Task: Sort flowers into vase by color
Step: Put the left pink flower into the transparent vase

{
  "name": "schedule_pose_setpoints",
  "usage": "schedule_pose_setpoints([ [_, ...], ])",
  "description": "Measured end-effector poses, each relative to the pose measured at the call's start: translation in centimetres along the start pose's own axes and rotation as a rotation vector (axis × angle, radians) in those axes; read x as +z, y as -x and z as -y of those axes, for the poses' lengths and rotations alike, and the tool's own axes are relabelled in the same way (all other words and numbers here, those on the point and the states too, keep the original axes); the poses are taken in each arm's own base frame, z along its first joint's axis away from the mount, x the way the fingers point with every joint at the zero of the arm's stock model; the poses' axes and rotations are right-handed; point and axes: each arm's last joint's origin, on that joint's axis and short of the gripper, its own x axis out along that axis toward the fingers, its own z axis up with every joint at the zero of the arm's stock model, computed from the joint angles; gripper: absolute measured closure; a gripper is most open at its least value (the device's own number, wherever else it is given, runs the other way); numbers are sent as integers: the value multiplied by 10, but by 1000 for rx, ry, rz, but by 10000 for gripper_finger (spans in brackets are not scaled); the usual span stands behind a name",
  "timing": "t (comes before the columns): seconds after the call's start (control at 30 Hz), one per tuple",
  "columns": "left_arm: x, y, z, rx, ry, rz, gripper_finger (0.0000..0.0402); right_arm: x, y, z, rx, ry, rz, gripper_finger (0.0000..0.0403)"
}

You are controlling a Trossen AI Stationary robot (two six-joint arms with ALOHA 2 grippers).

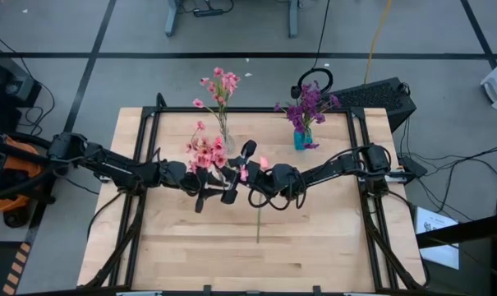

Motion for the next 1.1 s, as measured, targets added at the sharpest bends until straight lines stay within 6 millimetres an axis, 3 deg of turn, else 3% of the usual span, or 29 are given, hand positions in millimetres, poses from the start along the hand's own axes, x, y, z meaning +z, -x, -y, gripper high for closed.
schedule_pose_setpoints([
  [0.2, -1, 0, -3, 85, -1, -4, 387, 0, 0, -1, 3, -3, -3, 392],
  [0.43, -8, 1, -12, 136, 8, -80, 380, -4, 3, -6, 7, -22, -72, 371],
  [0.87, -11, 4, -14, 148, 8, -131, 387, 19, 26, -5, -31, -33, -566, 183],
  [1.1, -12, 4, -13, 125, -7, -137, 387, 39, 61, 0, -163, 103, -819, 126],
])
